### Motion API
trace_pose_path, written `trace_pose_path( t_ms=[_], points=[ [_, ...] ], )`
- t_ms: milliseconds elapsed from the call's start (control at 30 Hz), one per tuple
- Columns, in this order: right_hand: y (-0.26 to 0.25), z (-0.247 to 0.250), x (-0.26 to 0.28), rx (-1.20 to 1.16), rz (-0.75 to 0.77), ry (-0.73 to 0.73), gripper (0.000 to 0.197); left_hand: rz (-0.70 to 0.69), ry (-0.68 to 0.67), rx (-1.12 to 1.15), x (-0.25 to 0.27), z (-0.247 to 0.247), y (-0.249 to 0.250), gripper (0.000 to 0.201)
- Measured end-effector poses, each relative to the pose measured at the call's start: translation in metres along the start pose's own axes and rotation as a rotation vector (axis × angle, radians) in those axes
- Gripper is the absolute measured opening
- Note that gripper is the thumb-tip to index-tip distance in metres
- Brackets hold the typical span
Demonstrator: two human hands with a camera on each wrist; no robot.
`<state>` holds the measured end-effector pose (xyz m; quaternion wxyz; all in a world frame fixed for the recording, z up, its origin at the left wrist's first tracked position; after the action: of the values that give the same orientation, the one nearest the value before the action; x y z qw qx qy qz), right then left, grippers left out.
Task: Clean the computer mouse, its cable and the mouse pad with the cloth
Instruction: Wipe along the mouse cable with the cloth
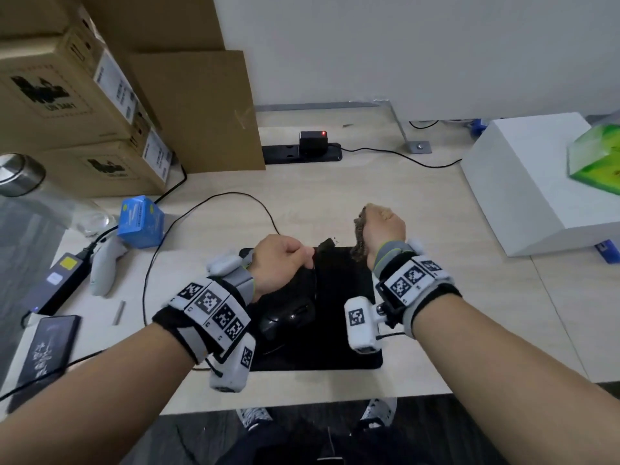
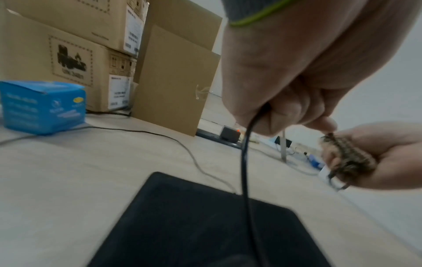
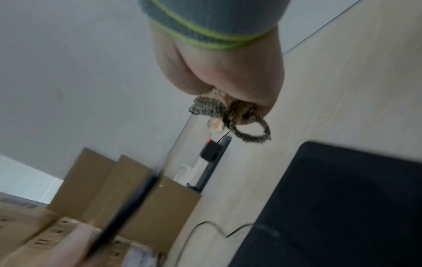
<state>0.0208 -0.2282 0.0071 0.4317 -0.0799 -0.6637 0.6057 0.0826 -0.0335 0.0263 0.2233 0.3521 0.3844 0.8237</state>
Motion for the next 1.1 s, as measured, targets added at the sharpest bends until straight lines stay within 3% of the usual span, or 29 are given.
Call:
trace_pose_path(
  t_ms=[133,233,300,433,500,600,700,767,867,1000,1100],
  points=[
    [0.009,0.021,-0.013,0.094,0.056,0.006,0.025,0.087,0.037,-0.225,0.011,-0.002,-0.059,0.021],
    [0.028,0.016,-0.004,0.168,0.054,-0.002,0.016,0.19,-0.083,-0.325,0.017,-0.032,-0.093,0.053],
    [0.046,0.015,-0.001,0.187,0.02,-0.024,0.016,0.188,-0.099,-0.491,0.019,-0.047,-0.102,0.071],
    [0.077,0.019,0.003,0.257,-0.075,-0.075,0.008,0.133,-0.076,-0.752,0.018,-0.067,-0.11,0.062],
    [0.086,0.022,0.005,0.259,-0.11,-0.099,0.01,0.114,-0.048,-0.709,0.018,-0.07,-0.111,0.054],
    [0.101,0.024,0.011,0.298,-0.162,-0.2,0.022,0.141,-0.02,-0.485,0.014,-0.073,-0.102,0.059],
    [0.109,0.026,0.019,0.385,-0.164,-0.323,0.036,0.133,0.009,-0.3,-0.002,-0.088,-0.066,0.067],
    [0.105,0.033,0.02,0.493,-0.135,-0.359,0.033,0.074,0.013,-0.256,-0.017,-0.105,-0.036,0.07],
    [0.096,0.067,0.009,0.483,-0.16,-0.294,0.045,0.005,-0.043,-0.221,-0.034,-0.128,-0.008,0.066],
    [0.087,0.15,-0.016,0.623,-0.189,-0.165,0.042,-0.089,-0.089,-0.269,-0.05,-0.149,0.009,0.034],
    [0.091,0.189,-0.032,0.77,-0.221,-0.107,0.045,-0.148,-0.115,-0.35,-0.057,-0.15,0.013,0.022]
  ],
)
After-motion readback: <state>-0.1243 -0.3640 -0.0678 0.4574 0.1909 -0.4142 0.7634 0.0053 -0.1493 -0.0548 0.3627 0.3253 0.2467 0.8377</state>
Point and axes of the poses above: each hand's wrist, its own x-axis away from the middle knuckle, its own z-axis out of the back of the hand, y = z × x, the point moved 7 cm from there along -x, towards the middle knuckle, and after that the axes turned 10 degrees about -y, right-handed, at the moved point
